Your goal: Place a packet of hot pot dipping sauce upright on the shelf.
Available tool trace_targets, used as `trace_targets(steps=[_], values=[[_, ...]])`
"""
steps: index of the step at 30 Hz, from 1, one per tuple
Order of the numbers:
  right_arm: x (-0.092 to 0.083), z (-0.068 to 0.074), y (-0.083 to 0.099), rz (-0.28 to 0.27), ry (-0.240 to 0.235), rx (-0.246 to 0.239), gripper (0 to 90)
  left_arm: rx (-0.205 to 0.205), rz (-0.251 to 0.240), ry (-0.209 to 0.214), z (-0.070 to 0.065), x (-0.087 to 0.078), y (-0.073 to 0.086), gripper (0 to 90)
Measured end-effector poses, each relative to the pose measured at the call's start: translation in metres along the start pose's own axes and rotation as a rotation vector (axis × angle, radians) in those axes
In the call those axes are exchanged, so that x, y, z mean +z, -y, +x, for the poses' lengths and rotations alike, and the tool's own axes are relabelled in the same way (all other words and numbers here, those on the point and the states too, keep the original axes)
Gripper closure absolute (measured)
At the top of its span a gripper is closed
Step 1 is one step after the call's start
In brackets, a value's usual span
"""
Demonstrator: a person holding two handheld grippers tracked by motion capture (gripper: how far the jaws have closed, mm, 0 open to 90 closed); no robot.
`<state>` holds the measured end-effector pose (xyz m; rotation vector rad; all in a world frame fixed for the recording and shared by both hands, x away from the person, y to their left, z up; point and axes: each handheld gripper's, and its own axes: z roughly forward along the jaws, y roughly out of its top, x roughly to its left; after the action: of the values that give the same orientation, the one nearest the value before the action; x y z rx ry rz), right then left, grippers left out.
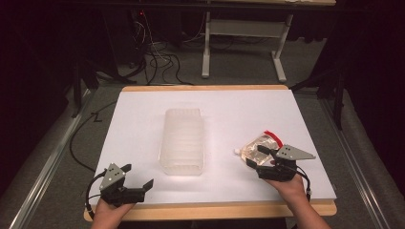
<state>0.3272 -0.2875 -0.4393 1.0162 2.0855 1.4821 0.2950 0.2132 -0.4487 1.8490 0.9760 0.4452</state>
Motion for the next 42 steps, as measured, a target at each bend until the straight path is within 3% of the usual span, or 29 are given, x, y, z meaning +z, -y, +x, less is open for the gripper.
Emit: trace_targets(steps=[12,27,31,37,42], values=[[-0.003,-0.004,0.001,-0.003,0.012,0.014,29.9,0.006,0.004,0.01,-0.001,0.002,-0.001,1.2],[-0.016,-0.027,0.005,-0.01,0.083,0.058,34.9,0.012,0.006,0.013,-0.002,0.002,-0.001,1.2],[-0.015,-0.031,0.008,0.022,0.093,0.061,38.2,0.011,0.005,0.013,-0.001,0.002,-0.001,1.3],[-0.014,-0.035,0.012,0.066,0.062,0.071,47.7,0.004,0.002,0.011,-0.002,0.002,-0.001,1.3],[-0.006,-0.033,0.015,0.155,0.03,0.075,57.6,0.006,0.002,0.013,-0.002,0.002,-0.002,1.3]])
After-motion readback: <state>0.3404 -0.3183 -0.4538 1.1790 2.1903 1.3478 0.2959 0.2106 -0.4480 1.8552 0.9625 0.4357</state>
